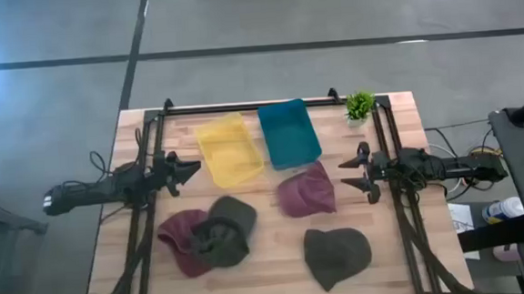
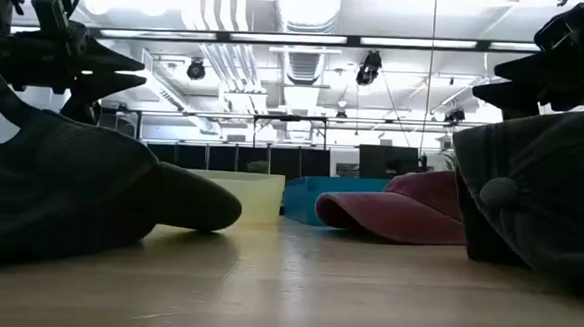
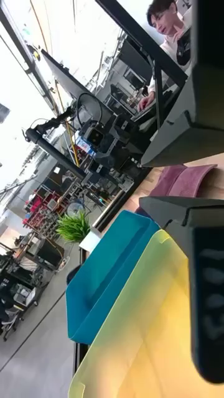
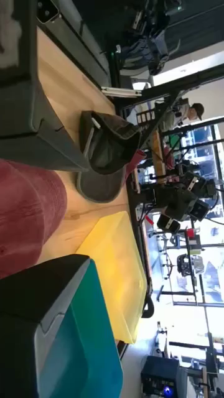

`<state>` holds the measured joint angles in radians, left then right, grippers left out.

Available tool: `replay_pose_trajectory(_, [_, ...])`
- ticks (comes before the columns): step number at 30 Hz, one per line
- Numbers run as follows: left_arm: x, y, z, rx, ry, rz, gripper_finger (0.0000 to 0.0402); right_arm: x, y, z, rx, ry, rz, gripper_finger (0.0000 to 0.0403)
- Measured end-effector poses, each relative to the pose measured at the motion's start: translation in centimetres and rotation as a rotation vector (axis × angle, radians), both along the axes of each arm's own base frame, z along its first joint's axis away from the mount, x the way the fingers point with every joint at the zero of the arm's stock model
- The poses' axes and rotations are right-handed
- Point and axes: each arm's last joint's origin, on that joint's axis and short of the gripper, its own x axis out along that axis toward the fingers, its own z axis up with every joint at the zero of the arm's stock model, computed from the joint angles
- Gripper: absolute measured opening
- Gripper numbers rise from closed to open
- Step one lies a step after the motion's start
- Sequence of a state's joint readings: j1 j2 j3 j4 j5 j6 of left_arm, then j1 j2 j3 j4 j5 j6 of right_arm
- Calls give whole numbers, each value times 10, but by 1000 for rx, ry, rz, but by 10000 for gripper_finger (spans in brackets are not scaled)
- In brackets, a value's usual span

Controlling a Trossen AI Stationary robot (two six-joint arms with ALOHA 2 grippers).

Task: Pick & Place hat

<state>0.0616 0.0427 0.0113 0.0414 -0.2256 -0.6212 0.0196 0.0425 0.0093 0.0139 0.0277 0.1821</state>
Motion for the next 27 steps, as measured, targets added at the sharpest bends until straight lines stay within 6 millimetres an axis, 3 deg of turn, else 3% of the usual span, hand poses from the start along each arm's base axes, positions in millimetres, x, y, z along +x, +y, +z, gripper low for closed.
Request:
replay_pose_trajectory(18, [0, 0, 0, 0, 0, 0, 80, 0, 0, 0, -4, 0, -1, 226])
replay_pose_trajectory(23, [0, 0, 0, 7, 2, 0, 80, 0, 0, 0, -229, -3, 3, 226])
replay_pose_trajectory(25, [0, 0, 0, 67, 17, 2, 80, 0, 0, 3, -186, -26, 3, 226])
replay_pose_trajectory(27, [0, 1, 2, 113, 10, 30, 80, 0, 0, 6, -21, -61, 1, 226])
